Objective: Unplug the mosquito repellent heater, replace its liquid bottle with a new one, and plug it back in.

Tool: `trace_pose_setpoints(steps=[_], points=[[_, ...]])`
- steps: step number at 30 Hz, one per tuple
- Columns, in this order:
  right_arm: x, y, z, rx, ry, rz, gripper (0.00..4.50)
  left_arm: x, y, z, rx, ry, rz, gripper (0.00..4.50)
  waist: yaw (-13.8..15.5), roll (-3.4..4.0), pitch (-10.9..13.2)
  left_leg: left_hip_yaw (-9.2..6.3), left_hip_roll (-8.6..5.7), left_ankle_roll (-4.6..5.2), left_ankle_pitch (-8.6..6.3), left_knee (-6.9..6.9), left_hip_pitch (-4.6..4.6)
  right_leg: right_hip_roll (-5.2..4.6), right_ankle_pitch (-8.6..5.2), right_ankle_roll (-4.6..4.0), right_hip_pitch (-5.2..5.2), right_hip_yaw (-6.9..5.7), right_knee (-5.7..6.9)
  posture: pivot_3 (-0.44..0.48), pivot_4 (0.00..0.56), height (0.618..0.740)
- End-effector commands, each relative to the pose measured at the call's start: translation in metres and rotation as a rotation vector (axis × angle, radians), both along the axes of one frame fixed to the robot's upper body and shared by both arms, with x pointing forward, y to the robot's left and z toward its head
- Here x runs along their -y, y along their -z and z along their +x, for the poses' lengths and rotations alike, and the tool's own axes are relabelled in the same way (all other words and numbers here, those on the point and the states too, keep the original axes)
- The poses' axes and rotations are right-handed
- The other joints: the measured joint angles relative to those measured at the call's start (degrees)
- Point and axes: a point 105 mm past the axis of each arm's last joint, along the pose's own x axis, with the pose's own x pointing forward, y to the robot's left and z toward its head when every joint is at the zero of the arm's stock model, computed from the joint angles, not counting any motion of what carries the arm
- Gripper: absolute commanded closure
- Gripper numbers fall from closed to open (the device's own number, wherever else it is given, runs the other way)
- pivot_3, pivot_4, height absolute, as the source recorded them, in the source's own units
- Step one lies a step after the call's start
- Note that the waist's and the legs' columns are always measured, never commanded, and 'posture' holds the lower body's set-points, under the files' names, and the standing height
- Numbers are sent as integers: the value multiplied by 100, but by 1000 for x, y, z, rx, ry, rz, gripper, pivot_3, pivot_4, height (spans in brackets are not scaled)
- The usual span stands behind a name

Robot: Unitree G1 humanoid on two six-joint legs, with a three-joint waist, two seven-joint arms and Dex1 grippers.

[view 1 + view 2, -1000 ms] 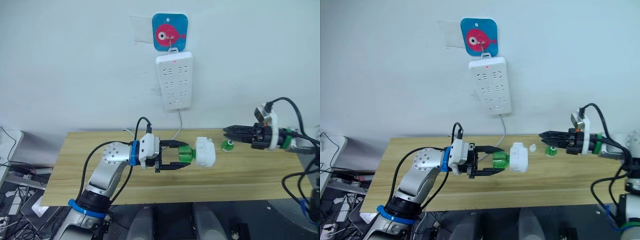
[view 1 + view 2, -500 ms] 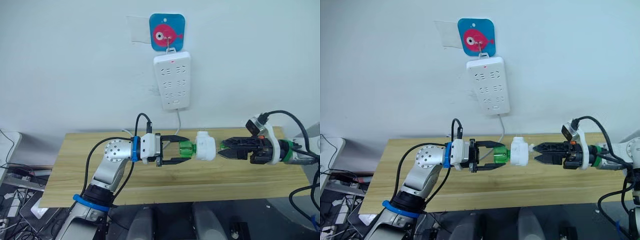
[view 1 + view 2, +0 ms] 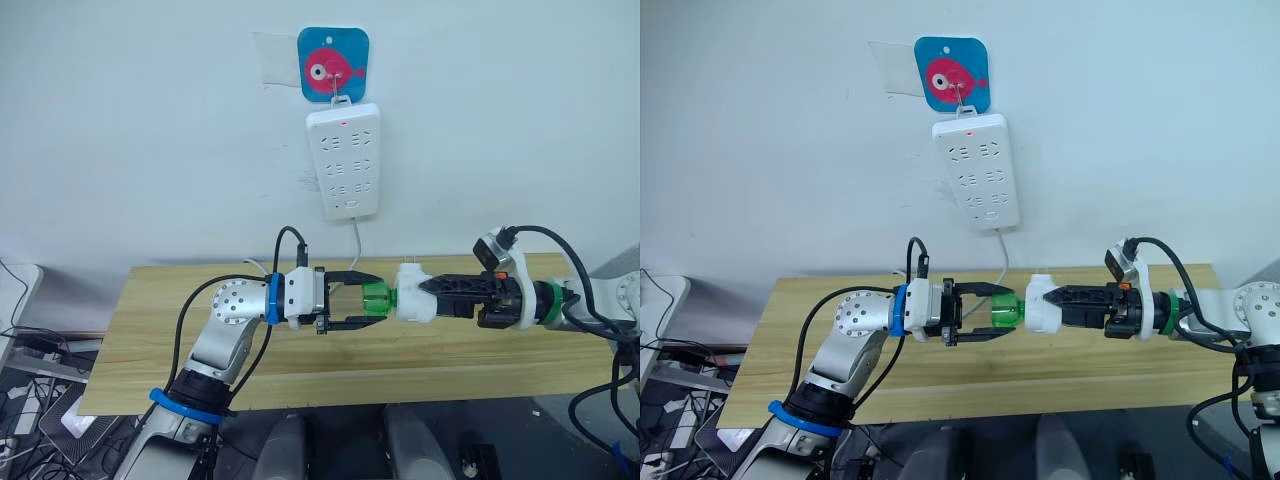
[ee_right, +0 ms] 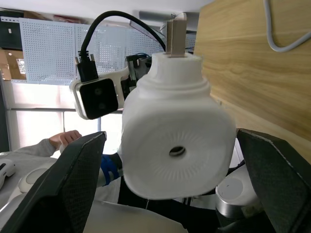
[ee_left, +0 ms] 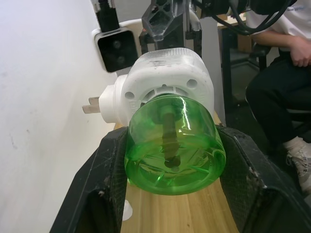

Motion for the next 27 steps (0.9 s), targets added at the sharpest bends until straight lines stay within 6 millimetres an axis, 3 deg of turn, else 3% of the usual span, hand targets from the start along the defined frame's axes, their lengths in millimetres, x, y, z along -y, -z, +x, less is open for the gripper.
trace_pose_setpoints(steps=[1, 4, 7, 12, 22, 27], points=[[-6, -8, -4, 34, -19, 33, 30, 4, -9, -6, 38, 28, -21, 2249, 0, 0, 0, -1, 0, 0, 0, 0, 0, 0, 0, 0, 0, -1, 0, -123, 231, 740], [-5, -9, -2, 37, -12, 42, 629, 3, -8, -7, 31, 30, -20, 2249, 1, 0, 0, -1, 0, 0, 0, 0, 0, 0, 0, 0, 0, -1, 0, -123, 235, 740], [-5, -12, -4, 45, -28, 50, 1577, 3, -7, -8, 7, 38, -17, 2249, 0, -1, 1, -1, 0, 0, 0, 0, 0, 0, 0, 0, 0, 0, -1, -123, 235, 740], [-9, -15, -14, 84, -83, 6, 1583, 3, -8, -9, -96, 38, -28, 2249, -1, 0, 2, -2, 0, 0, 0, 0, 0, 0, 0, 0, 0, 0, -1, -127, 237, 740], [-21, -26, -13, 401, -188, -117, 1583, -4, -31, -36, -646, 238, -33, 2249, -20, -6, 26, -11, 6, 0, 0, -2, 2, 8, -2, 3, -5, -8, 3, -137, 238, 740], [-26, -30, -15, 514, -246, -125, 1583, -11, -34, -34, -810, 255, -24, 2249, -11, -12, 29, -11, 2, 0, 0, -2, 0, 6, -3, 3, -4, -10, -3, -139, 239, 740]])
